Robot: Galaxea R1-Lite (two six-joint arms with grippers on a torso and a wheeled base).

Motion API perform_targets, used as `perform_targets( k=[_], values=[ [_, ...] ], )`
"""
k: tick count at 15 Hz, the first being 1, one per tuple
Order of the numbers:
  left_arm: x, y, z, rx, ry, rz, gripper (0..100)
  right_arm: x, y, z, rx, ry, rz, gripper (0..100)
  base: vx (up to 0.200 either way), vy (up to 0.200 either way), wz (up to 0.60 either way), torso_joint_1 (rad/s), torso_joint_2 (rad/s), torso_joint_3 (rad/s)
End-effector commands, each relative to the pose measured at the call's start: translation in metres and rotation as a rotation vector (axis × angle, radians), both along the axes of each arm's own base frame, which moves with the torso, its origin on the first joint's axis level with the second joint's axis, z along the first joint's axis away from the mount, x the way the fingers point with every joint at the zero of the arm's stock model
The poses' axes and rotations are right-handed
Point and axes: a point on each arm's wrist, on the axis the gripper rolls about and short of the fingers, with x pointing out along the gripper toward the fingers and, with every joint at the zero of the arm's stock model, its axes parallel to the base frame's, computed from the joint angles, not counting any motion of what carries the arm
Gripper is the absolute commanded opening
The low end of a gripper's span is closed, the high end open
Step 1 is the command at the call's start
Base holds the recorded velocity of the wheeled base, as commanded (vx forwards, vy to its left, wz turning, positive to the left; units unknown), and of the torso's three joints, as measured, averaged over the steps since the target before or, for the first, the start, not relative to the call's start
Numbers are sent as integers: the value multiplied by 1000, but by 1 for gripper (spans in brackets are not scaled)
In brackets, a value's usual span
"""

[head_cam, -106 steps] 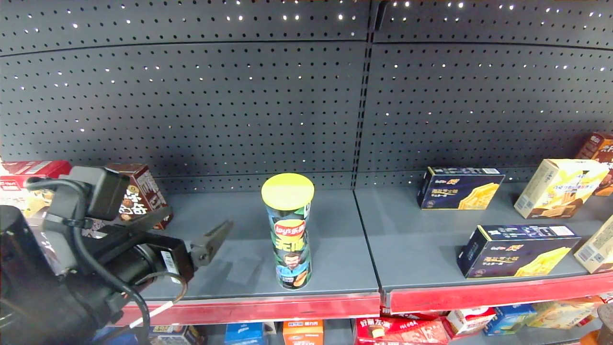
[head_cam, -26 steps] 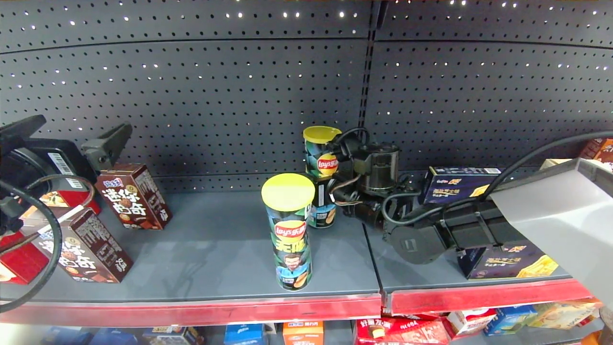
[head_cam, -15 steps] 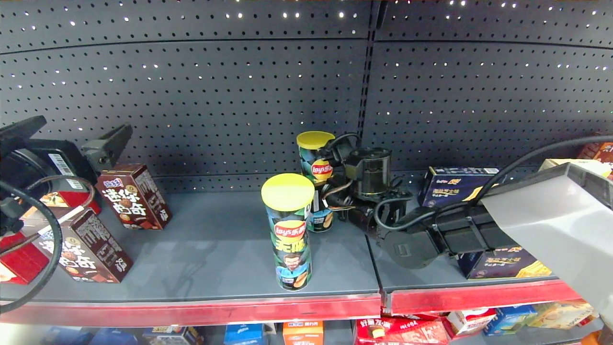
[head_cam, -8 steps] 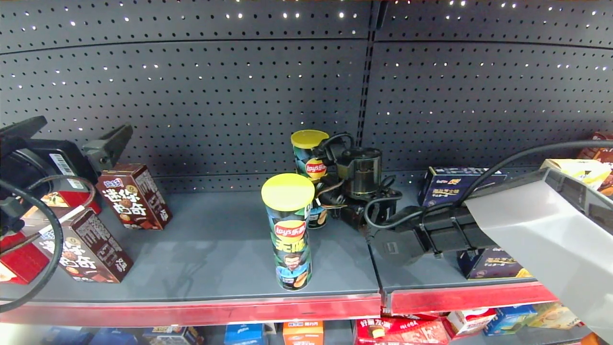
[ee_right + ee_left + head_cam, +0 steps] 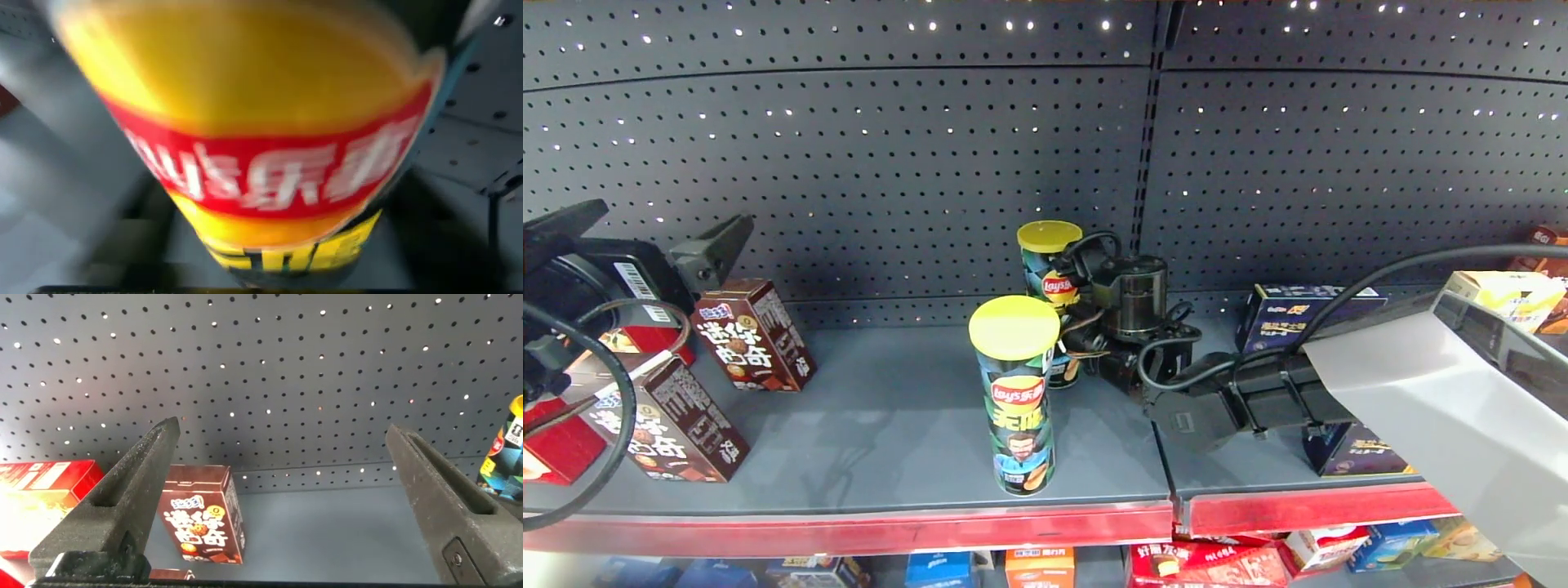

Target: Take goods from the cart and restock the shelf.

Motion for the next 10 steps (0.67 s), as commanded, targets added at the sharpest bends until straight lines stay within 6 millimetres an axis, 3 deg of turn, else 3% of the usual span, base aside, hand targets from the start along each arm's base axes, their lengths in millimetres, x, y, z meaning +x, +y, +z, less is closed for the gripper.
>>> perform_targets(
  k=[1, 10],
  values=[
    [0, 0, 0, 0, -1, -1, 100, 0, 0, 2, 7, -6, 0, 100, 0, 0, 0, 0, 0, 0],
    [0, 0, 0, -1, -1, 0, 100, -9, -6, 15, 18, -21, -1, 100, 0, 0, 0, 0, 0, 0]
  ],
)
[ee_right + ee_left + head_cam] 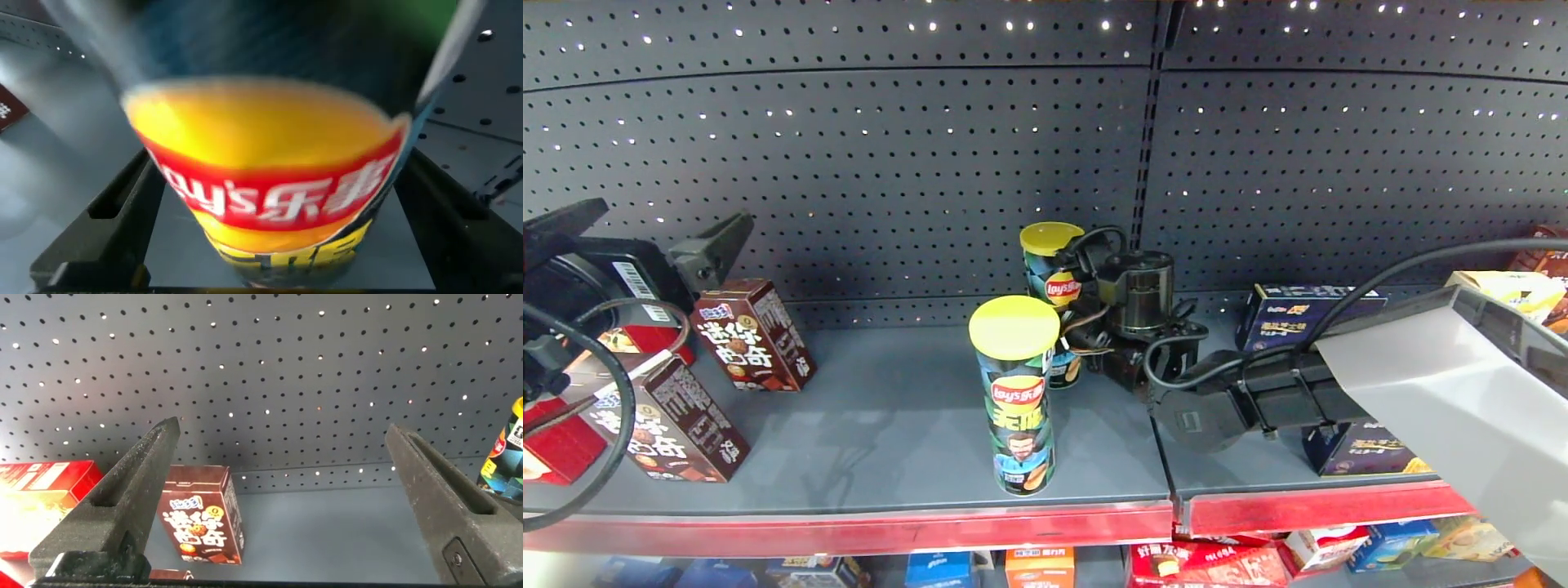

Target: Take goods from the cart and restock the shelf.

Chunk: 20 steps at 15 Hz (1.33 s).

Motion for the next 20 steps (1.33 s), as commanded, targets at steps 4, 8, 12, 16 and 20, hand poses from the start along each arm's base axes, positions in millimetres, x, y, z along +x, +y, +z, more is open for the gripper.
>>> perform_targets(
  k=[4, 8, 12, 16, 20],
  values=[
    [1, 0, -1, 1, 2, 1, 100, -16, -8, 13, 6, -2, 13, 100, 0, 0, 0, 0, 0, 0],
    [1, 0, -1, 1, 2, 1, 100, -26, -17, 16, 7, -6, 15, 100, 0, 0, 0, 0, 0, 0],
    [1, -1, -1, 3, 5, 0, 100, -38, -26, 18, -2, 6, 19, 100, 0, 0, 0, 0, 0, 0],
    [4, -1, -3, 3, 15, -1, 100, -52, -39, 16, -6, 10, 21, 100, 0, 0, 0, 0, 0, 0],
    [3, -1, -14, 8, 53, 0, 100, -73, -59, 16, -15, 19, 22, 100, 0, 0, 0, 0, 0, 0]
  ],
)
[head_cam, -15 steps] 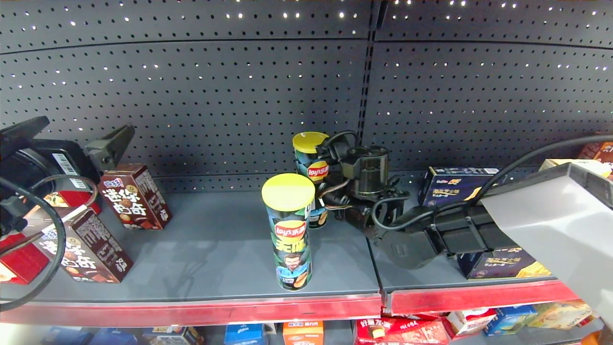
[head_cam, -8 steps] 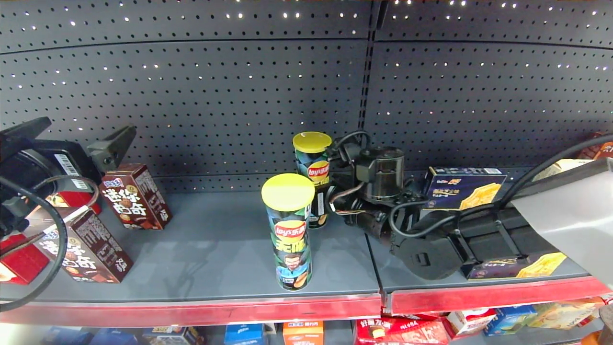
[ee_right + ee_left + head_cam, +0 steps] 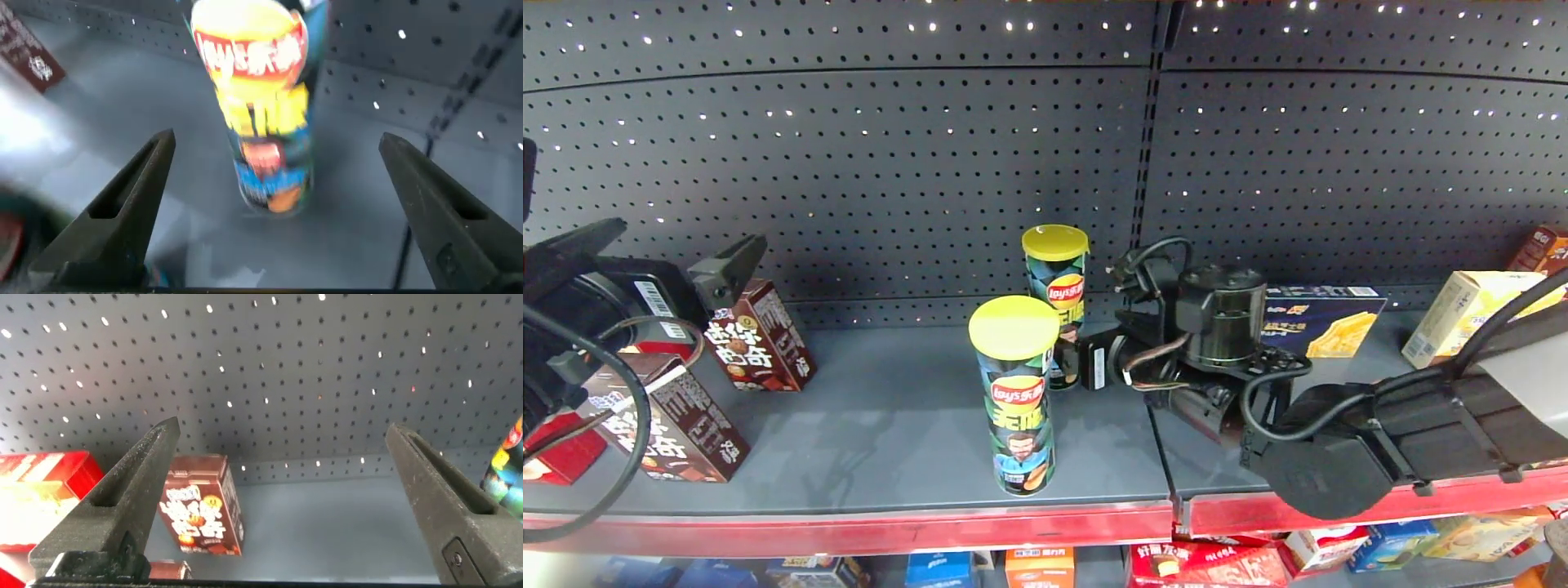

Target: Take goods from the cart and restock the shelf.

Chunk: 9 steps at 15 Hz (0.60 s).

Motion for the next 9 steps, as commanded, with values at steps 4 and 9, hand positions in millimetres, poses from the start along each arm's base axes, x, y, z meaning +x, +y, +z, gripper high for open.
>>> perform_targets(
  k=[4, 9],
  values=[
    [0, 0, -6, 2, 22, 0, 100, -29, -27, 18, 8, -10, 0, 100, 0, 0, 0, 0, 0, 0],
    [-6, 2, -34, 20, 117, 5, 100, -72, -74, 29, 5, -8, -30, 100, 0, 0, 0, 0, 0, 0]
  ],
)
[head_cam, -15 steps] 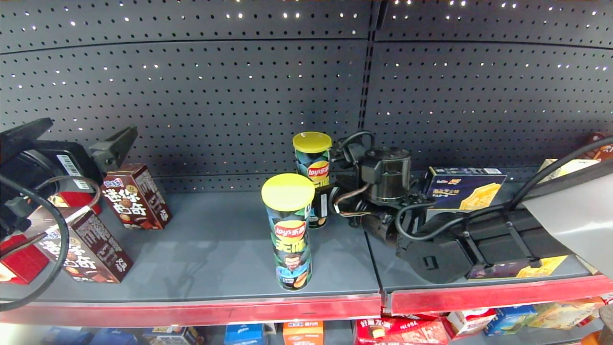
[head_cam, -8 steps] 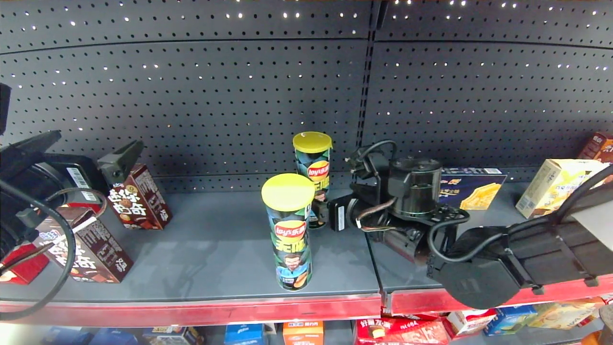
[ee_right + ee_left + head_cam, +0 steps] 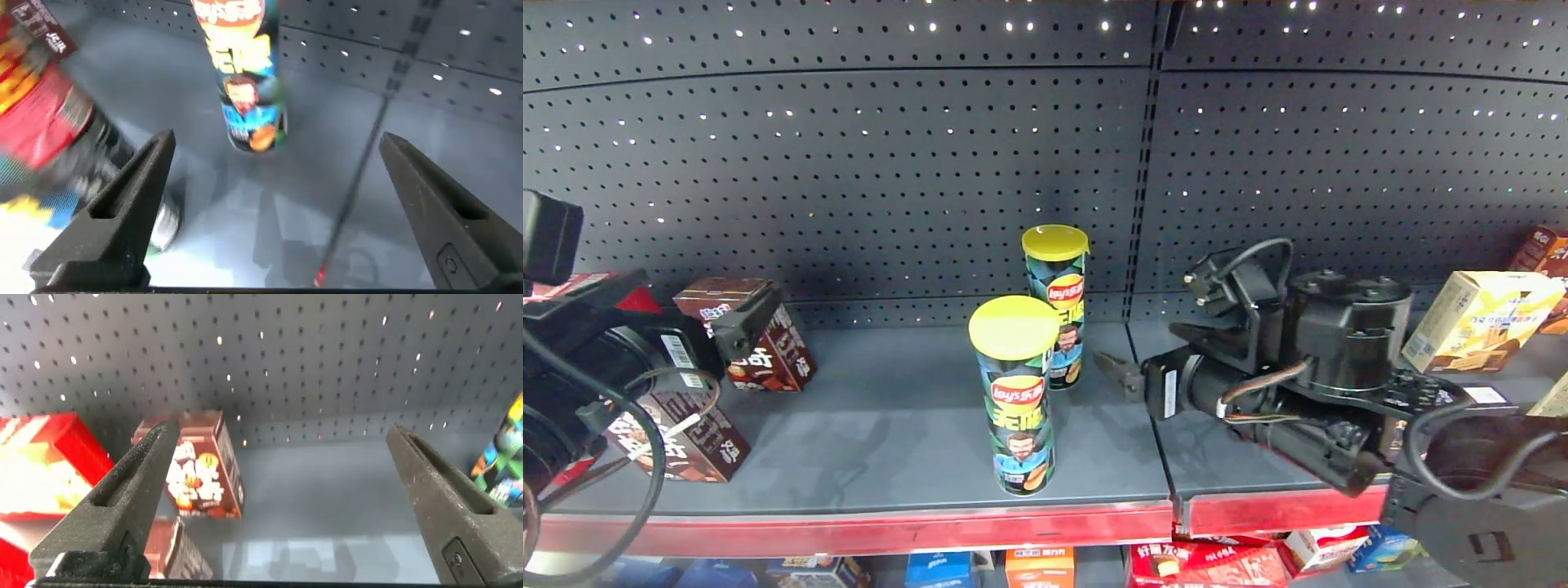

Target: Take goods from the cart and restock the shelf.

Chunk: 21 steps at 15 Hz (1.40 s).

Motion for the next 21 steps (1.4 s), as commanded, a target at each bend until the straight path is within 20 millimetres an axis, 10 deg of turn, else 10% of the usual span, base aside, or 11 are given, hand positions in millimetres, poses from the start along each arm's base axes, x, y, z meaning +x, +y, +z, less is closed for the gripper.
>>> perform_targets(
  k=[1, 11, 21],
  values=[
    [-5, 1, -14, 10, 47, 2, 100, -30, -39, 20, 34, -41, -51, 100, 0, 0, 0, 0, 0, 0],
    [-13, -15, -59, -18, 236, -98, 100, -165, -136, 87, 72, -209, -441, 100, 0, 0, 0, 0, 0, 0],
    [16, -42, -93, 65, 418, -256, 100, -203, -199, 80, 78, -250, -719, 100, 0, 0, 0, 0, 0, 0]
  ],
)
